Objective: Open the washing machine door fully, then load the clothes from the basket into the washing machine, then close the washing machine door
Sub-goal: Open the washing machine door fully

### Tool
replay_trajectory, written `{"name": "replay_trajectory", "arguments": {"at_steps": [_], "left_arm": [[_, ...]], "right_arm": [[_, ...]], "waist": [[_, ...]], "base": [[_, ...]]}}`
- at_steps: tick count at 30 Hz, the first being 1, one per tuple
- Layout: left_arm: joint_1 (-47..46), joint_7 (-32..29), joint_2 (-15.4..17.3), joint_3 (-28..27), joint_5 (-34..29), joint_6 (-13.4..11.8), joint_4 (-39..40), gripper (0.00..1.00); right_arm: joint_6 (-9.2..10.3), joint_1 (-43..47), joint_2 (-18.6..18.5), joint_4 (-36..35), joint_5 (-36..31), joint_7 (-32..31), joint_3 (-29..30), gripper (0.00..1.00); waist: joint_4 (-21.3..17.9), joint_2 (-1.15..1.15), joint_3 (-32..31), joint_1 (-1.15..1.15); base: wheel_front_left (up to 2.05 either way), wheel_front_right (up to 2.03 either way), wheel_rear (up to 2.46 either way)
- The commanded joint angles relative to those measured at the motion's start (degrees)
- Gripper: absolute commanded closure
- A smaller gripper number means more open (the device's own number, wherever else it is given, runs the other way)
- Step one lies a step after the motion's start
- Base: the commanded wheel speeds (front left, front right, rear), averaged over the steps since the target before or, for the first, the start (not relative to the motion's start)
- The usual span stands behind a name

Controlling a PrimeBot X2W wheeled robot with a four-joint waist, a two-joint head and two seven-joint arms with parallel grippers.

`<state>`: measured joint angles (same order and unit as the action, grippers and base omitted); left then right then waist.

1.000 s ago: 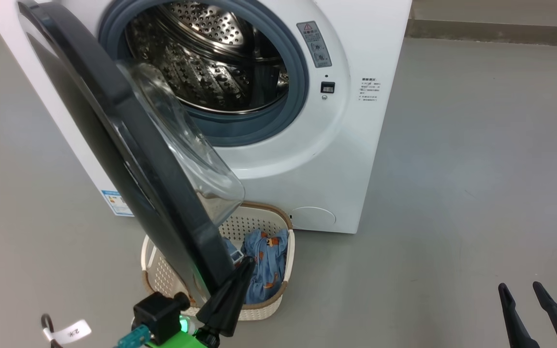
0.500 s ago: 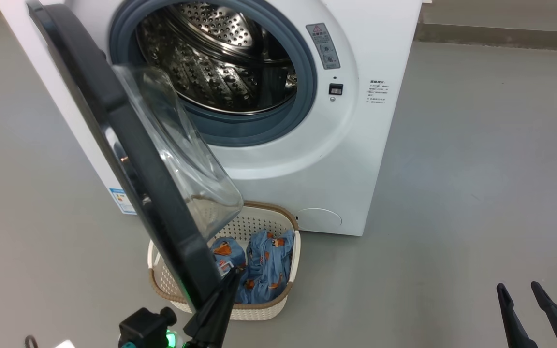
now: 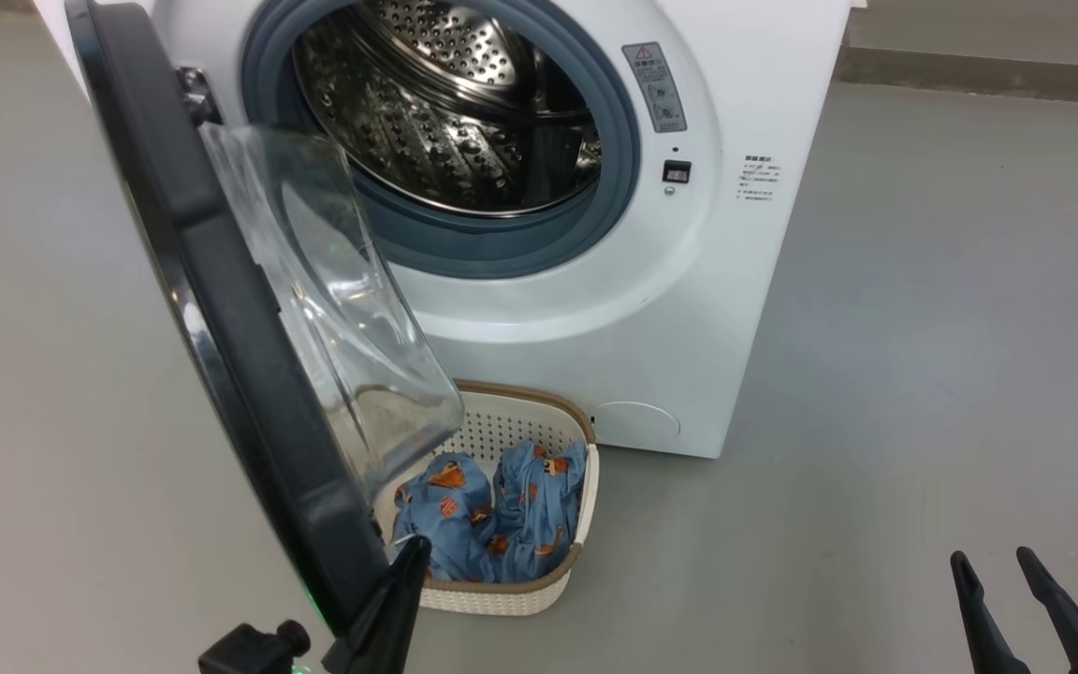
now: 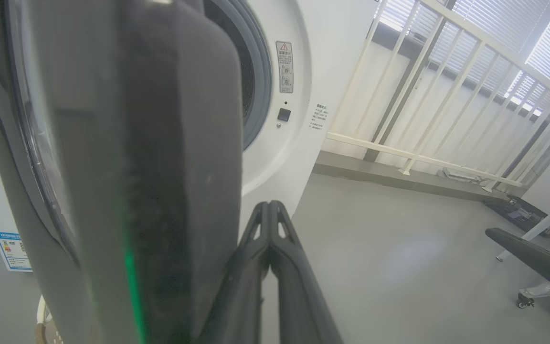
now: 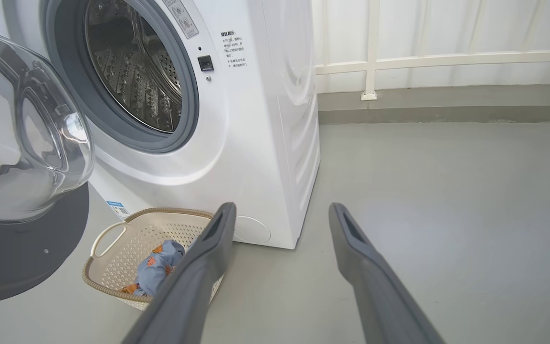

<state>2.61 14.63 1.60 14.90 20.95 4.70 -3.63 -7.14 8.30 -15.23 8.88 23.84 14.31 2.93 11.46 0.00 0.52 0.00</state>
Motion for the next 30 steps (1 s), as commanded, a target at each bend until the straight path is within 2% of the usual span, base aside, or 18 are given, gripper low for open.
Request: {"name": "replay_trajectory", "arguments": {"at_steps": [1, 14, 30], "left_arm": [[-0.9, 0.4, 1.3, -2.9, -0.5, -1.1, 1.7, 1.00], [1.6, 0.4, 1.3, -5.0, -1.7, -3.4, 4.3, 1.00], [2.9, 0.4, 1.3, -14.9, -3.0, -6.8, 5.7, 1.00]], "right_arm": [[-0.35, -0.5, -1.5, -1.6, -0.1, 0.7, -0.9, 0.00], [-0.35, -0.9, -1.6, -1.7, 0.0, 0.7, -1.0, 0.00], [-0.35, -0.8, -1.6, -2.0, 0.1, 0.7, -0.9, 0.00]], "waist": [[0.2, 0.00, 0.1, 0.00], [2.8, 0.00, 0.7, 0.00], [5.3, 0.00, 1.3, 0.00]], "base": [[0.00, 0.00, 0.00], [0.00, 0.00, 0.00], [0.00, 0.00, 0.00]]}}
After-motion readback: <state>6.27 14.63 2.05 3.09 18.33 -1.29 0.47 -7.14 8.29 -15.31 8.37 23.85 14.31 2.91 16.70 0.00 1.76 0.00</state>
